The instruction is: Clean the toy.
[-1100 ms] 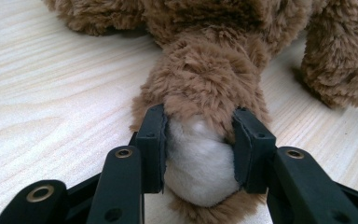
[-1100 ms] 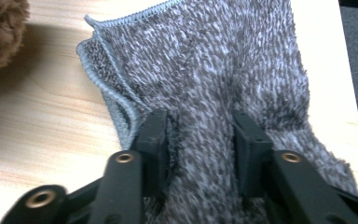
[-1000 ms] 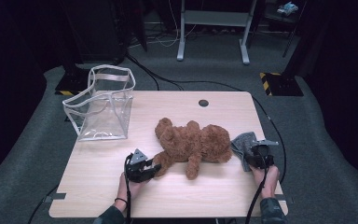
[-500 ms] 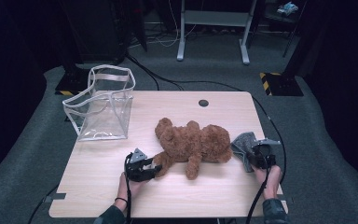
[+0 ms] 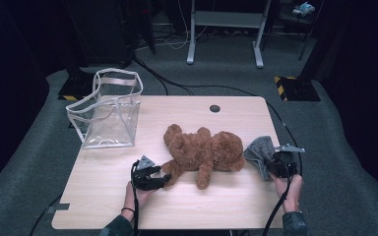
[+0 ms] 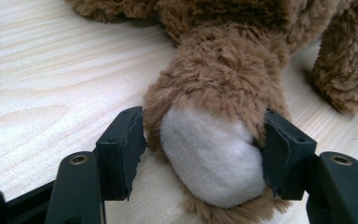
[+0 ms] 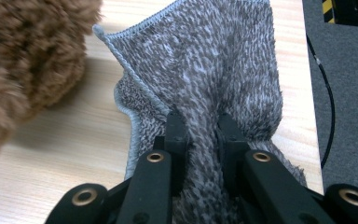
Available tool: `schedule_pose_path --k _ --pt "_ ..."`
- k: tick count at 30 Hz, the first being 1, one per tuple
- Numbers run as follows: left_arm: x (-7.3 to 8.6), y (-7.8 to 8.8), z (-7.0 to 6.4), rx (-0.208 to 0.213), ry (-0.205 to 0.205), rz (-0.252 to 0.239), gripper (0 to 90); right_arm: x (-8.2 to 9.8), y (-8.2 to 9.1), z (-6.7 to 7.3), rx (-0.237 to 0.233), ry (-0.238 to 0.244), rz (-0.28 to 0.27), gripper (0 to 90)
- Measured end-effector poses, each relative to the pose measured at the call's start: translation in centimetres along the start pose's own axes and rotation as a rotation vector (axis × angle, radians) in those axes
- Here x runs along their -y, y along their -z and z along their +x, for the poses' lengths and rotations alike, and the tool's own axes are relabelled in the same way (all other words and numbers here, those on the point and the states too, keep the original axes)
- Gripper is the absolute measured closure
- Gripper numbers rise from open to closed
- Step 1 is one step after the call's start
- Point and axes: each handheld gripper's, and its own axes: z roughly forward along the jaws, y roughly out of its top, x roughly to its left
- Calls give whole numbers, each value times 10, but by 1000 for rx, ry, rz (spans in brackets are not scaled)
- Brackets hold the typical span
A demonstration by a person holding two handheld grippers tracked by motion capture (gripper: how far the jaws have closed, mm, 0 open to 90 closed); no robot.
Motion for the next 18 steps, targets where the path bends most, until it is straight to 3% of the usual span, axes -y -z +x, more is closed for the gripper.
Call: schedule_pose_path --k 18 --pt "0 -1 1 1 13 7 333 -38 37 17 -26 71 -73 790"
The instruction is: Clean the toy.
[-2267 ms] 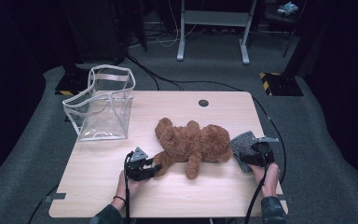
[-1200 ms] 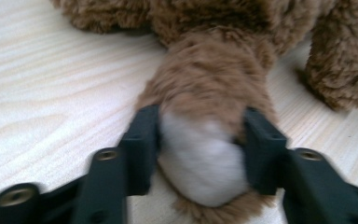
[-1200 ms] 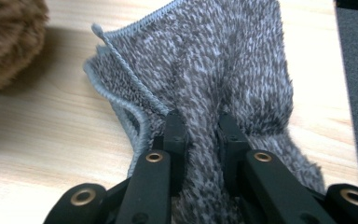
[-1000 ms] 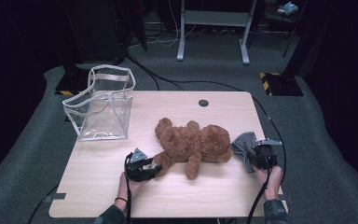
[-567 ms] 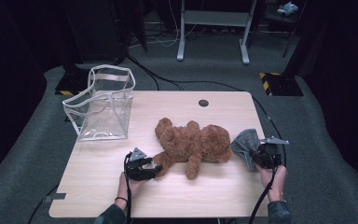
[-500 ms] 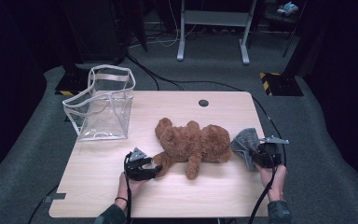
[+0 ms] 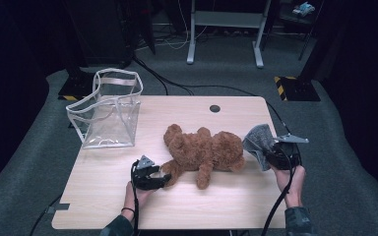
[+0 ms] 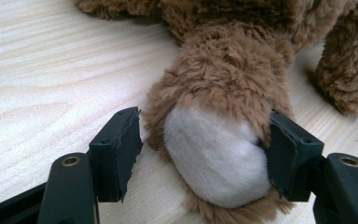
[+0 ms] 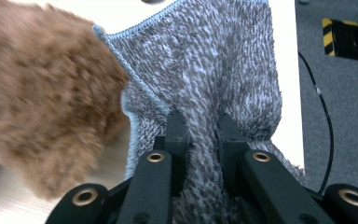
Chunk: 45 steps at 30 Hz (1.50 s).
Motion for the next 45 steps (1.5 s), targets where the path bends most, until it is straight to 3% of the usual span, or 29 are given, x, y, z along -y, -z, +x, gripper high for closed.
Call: schedule_pose_path --k 6,18,36,41,45 --pt "0 0 0 0 2 3 325 -16 9 15 -26 35 -26 791" --pt "1 0 1 -6 14 -12 303 -35 10 41 -84 73 -57 791" --pt "1 2 3 2 18 -3 278 -57 -1 100 -207 144 -66 790" --pt "1 2 4 3 20 -8 270 -59 -5 123 -252 185 -58 790" --pt "2 3 5 13 44 -28 258 -58 -8 136 -280 198 -49 790"
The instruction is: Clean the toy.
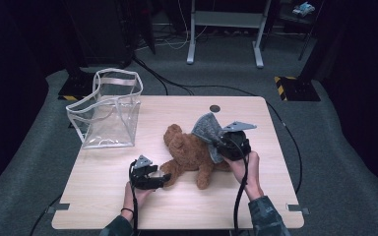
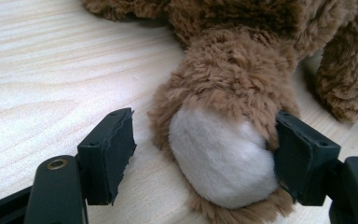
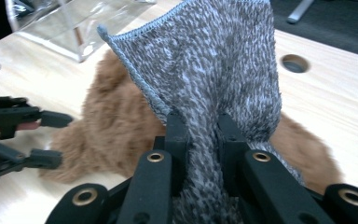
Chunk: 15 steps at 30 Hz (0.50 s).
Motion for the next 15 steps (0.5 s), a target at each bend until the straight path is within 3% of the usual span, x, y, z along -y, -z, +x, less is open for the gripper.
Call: schedule_pose_path --k 5,7,9,12,14,15 --pt "2 3 0 9 -2 -30 258 0 -20 25 -50 36 28 784" --pt "3 4 0 20 8 -26 258 0 -24 28 -57 41 38 778" --pt "3 5 1 24 11 -26 258 1 -32 35 -35 40 66 755" --pt "4 7 1 19 2 -28 258 3 -36 38 -21 58 89 660" --pt "5 8 3 24 4 -25 258 3 -36 36 -25 60 93 566" --pt "5 9 3 25 5 -25 258 3 -35 35 -13 68 95 475"
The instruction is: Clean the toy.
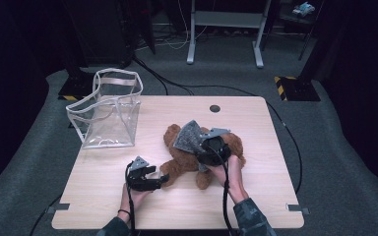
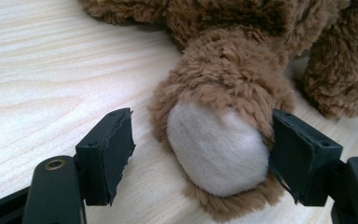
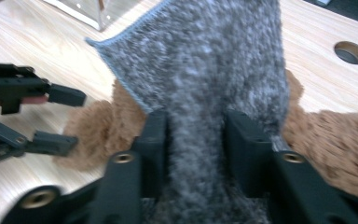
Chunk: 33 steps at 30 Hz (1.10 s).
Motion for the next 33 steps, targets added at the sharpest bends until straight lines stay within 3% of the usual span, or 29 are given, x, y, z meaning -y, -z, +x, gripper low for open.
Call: schedule_pose_path --k 3,5,6,9,11,15,21,26,27,33 --pt "1 2 1 3 2 -3 259 -1 4 -2 28 -18 -20 346" --pt "2 3 1 4 0 -8 260 -4 1 -4 22 -16 -18 330" --pt "2 4 1 6 -8 -8 260 -6 -3 -3 25 -12 -3 388" --pt "4 8 2 8 -1 -14 262 -8 -18 3 30 12 24 715" --pt "4 8 3 0 6 -16 262 -5 -21 10 46 16 5 784" --pt "2 4 3 -7 5 12 262 -4 -21 24 34 37 -5 808" --pt "1 3 4 -9 3 35 261 2 -36 51 -26 79 -4 814" --pt "1 2 4 -16 4 34 261 15 -50 64 -64 54 14 819" --pt "1 2 4 -17 4 32 261 21 -54 66 -93 47 21 819" --pt "1 1 4 -25 9 50 261 41 -72 79 -113 38 72 820"
